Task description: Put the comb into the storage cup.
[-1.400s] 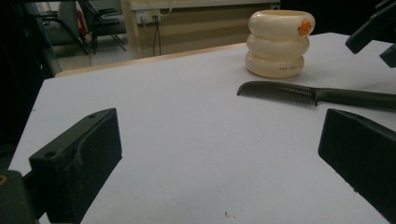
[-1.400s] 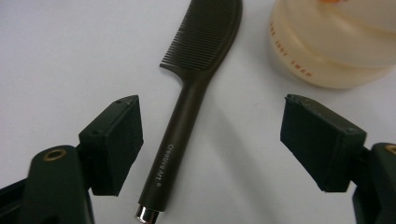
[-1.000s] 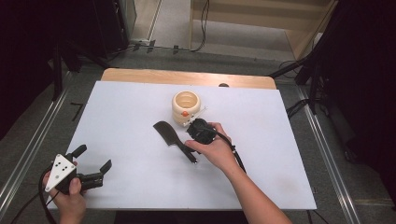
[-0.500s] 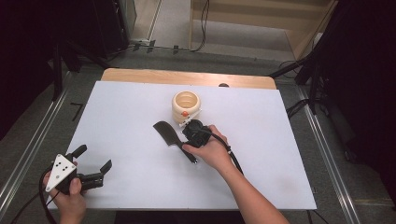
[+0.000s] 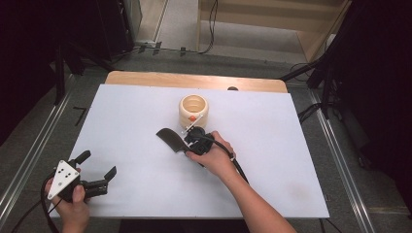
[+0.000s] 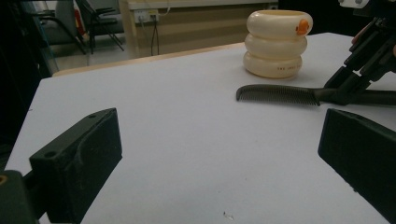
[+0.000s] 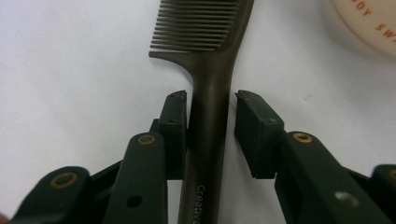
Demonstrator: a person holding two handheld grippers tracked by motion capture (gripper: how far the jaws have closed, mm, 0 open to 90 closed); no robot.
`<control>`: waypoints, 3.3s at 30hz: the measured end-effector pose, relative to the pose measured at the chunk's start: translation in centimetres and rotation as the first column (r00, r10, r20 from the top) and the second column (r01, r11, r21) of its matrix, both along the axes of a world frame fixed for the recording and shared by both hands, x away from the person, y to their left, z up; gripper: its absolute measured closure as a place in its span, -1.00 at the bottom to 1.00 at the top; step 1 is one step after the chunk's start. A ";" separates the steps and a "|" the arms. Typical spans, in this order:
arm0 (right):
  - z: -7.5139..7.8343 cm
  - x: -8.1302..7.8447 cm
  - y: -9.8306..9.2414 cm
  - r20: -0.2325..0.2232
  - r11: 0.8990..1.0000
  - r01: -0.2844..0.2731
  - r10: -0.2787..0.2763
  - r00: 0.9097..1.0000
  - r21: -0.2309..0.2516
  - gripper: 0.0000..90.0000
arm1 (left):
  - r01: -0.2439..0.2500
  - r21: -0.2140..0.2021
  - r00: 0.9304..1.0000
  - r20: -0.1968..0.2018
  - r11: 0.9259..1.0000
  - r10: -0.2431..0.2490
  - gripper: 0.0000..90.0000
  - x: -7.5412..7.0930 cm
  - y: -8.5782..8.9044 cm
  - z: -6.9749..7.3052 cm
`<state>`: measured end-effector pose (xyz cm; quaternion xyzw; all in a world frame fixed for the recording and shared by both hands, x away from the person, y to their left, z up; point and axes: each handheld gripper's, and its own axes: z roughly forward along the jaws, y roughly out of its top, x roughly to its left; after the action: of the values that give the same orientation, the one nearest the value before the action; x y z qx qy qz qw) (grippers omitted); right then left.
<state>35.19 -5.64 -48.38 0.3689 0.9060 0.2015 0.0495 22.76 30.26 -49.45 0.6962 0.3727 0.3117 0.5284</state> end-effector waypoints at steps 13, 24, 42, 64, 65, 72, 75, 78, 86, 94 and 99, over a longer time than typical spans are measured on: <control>-0.2 -0.6 -0.6 0.068 0.999 0.000 -0.003 0.998 0.046 0.58 | 0.000 0.001 1.000 -0.001 1.000 0.000 -1.00 0.0 0.0 0.0; 1.0 -1.9 -1.8 0.181 0.979 -0.048 0.012 0.983 0.198 0.58 | -0.007 0.004 1.000 0.003 1.000 0.007 -1.00 0.0 -0.1 0.1; 2.2 -4.2 -5.2 0.290 0.932 -0.084 -0.023 0.957 0.351 0.58 | 0.047 0.067 0.999 0.012 0.997 -0.048 -1.00 -0.2 -2.9 1.4; 1.3 -7.0 -9.8 0.407 0.892 -0.108 -0.090 0.909 0.438 0.58 | 0.257 -0.021 0.966 -0.031 0.966 -0.257 -1.00 2.2 -10.6 3.6; 1.2 -7.1 -9.9 0.413 0.891 -0.111 -0.091 0.906 0.440 0.58 | 0.266 -0.029 0.963 -0.036 0.963 -0.267 -1.00 2.3 -11.0 3.7; 0.8 -7.7 -10.8 0.437 0.869 -0.115 -0.124 0.891 0.482 0.58 | 0.307 -0.111 0.948 -0.051 0.945 -0.314 -1.00 3.3 -13.3 5.0; 0.6 -7.9 -11.0 0.447 0.861 -0.127 -0.126 0.885 0.493 0.58 | 0.319 -0.126 0.943 -0.058 0.940 -0.328 -1.00 3.8 -14.0 5.7; 0.4 -8.1 -11.1 0.472 0.863 -0.133 -0.132 0.872 0.487 0.58 | 0.325 -0.126 0.941 -0.060 0.937 -0.334 -1.00 4.0 -14.5 6.0; 0.4 -8.7 -11.2 0.518 0.854 -0.155 -0.148 0.842 0.496 0.57 | 0.332 -0.160 0.933 -0.088 0.929 -0.349 -0.86 4.7 -16.9 6.6; 0.1 -9.0 -10.9 0.535 0.859 -0.148 -0.163 0.829 0.491 0.57 | 0.318 -0.182 0.933 -0.115 0.930 -0.342 -0.61 5.0 -18.8 7.0; -0.1 -9.2 -10.5 0.545 0.858 -0.157 -0.160 0.823 0.489 0.57 | 0.293 -0.191 0.936 -0.142 0.937 -0.322 -0.27 5.3 -19.8 7.0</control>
<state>25.98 -16.14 -48.46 0.2922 0.7620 0.5357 0.2168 28.05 10.45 -42.44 0.7236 0.3277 0.1316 0.5931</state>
